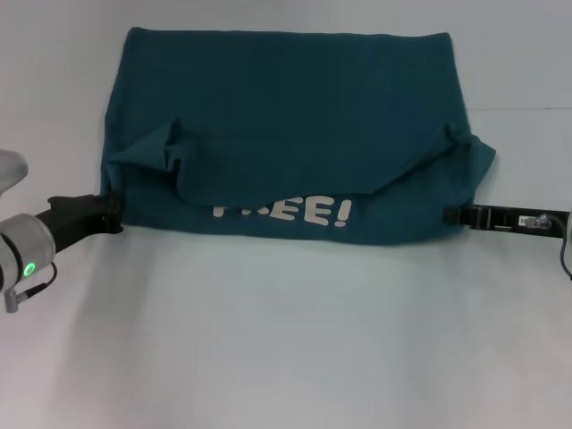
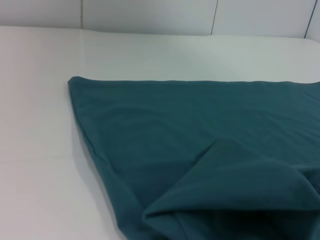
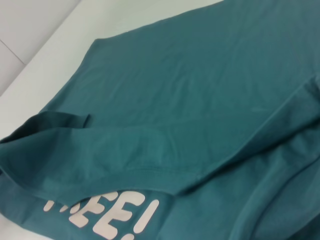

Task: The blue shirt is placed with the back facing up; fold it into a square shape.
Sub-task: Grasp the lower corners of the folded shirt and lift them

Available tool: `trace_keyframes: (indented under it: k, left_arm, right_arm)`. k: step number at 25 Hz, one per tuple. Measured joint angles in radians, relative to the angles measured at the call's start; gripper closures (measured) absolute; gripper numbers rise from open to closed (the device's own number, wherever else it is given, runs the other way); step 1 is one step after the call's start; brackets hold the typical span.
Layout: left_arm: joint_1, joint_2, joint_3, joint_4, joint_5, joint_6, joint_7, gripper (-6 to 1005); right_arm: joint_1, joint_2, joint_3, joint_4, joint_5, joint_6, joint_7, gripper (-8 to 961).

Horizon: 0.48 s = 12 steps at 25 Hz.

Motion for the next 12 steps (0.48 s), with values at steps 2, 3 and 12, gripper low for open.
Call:
trace_keyframes:
  k: [2,3,12]
  left_arm:
    - [0.005,-0.001,0.0,0.007,0.0,0.005,-0.008,981]
    - [0.009,-0.001,0.0,0.012,0.001,0.013,-0.016,981]
    - [0.103,0.003,-0.002,0.163,0.109,0.279,-0.248,980]
  right_arm:
    - [-0.001,-0.004,0.006,0.0,0.007,-0.004,-0.006,890]
    - [-0.002,-0.007,0.012,-0.001,0.01,-0.01,-0.01,891]
    - [-0.025,-0.041,0.033,-0.02,0.016,-0.061,-0.022,888]
